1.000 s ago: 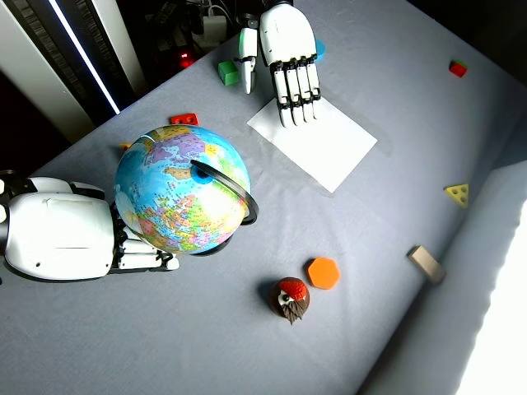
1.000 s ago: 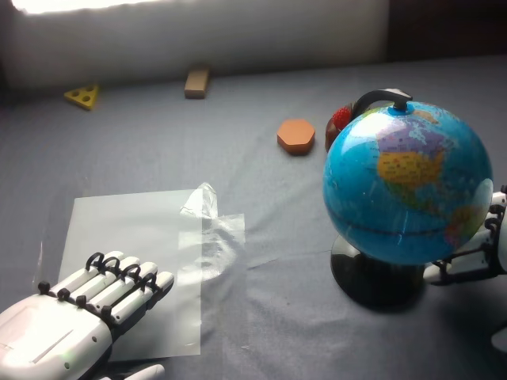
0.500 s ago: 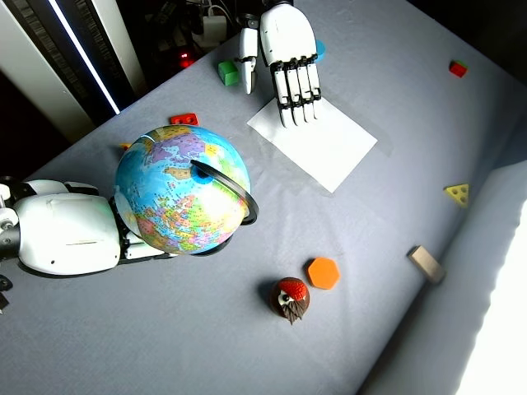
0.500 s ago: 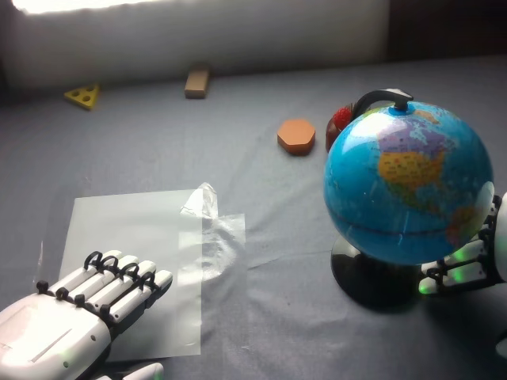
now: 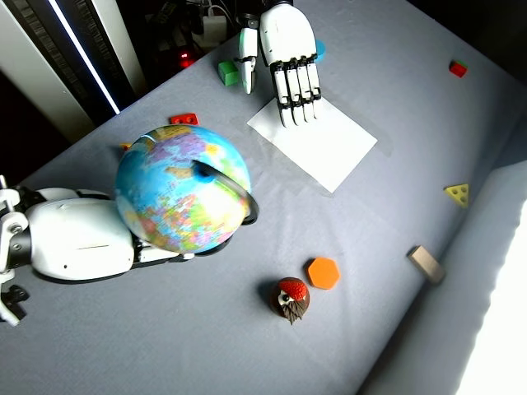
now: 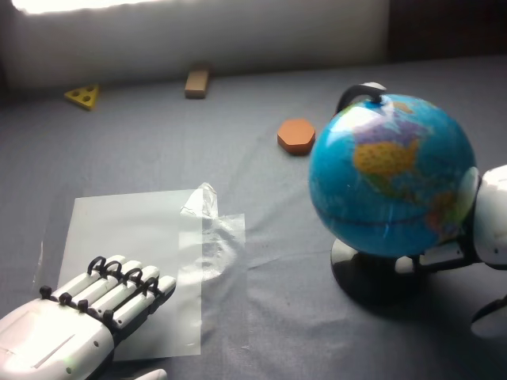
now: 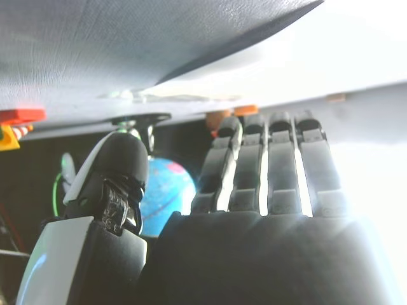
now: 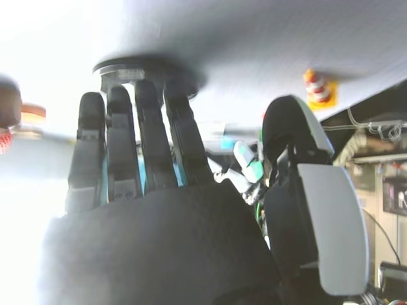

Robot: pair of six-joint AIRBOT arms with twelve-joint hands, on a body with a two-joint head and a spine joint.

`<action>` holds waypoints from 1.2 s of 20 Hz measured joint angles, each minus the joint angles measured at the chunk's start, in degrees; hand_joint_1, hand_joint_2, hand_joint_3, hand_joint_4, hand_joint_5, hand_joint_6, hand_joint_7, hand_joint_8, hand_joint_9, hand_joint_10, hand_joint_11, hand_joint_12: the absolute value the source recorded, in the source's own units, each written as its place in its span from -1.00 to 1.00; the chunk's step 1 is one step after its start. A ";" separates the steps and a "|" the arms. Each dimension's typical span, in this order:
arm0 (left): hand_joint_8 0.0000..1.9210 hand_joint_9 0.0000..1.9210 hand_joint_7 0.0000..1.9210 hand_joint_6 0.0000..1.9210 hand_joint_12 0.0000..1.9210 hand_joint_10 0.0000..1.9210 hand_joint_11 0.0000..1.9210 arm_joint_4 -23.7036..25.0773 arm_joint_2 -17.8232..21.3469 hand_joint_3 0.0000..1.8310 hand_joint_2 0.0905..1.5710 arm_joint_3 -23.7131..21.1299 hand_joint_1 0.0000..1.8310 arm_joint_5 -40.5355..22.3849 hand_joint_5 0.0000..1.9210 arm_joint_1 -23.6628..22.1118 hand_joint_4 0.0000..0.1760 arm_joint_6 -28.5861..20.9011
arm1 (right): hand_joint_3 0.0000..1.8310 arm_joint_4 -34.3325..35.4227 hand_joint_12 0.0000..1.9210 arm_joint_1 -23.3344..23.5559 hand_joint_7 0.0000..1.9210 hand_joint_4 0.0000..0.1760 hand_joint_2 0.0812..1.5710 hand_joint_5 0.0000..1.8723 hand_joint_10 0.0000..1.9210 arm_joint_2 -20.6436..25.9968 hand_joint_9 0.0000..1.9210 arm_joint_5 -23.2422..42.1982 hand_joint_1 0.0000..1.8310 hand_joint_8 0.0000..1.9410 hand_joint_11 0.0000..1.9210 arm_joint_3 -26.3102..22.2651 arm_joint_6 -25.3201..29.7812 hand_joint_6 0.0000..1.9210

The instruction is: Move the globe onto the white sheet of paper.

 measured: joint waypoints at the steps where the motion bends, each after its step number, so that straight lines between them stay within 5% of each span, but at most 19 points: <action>1: -1.00 -1.00 -1.00 -1.00 -1.00 -1.00 -1.00 -0.02 0.00 -1.00 0.75 0.00 -1.00 -0.04 -1.00 0.00 -1.00 0.07 | -1.00 -0.44 -0.57 -0.02 -0.76 -1.00 0.57 -0.75 -1.00 -0.37 -0.82 -0.04 -0.97 -1.00 -1.00 0.22 0.20 -1.00; 15: -1.00 -1.00 -1.00 -1.00 -1.00 -1.00 -1.00 0.44 0.00 -1.00 0.75 -0.66 -1.00 -0.09 -1.00 -0.07 -1.00 0.15 | -1.00 -0.59 -0.62 -2.45 -0.75 -1.00 0.57 -0.76 -1.00 -6.54 -0.81 -0.13 -0.96 -1.00 -1.00 4.15 1.53 -1.00; 24: -1.00 -1.00 -1.00 -1.00 -1.00 -1.00 -1.00 0.22 0.00 -1.00 0.75 -1.31 -1.00 -0.04 -1.00 0.11 -1.00 0.17 | -1.00 -11.63 -0.59 2.12 -0.75 -1.00 0.57 -0.76 -1.00 -13.49 -0.80 -10.75 -0.96 -1.00 -1.00 1.42 11.56 -0.99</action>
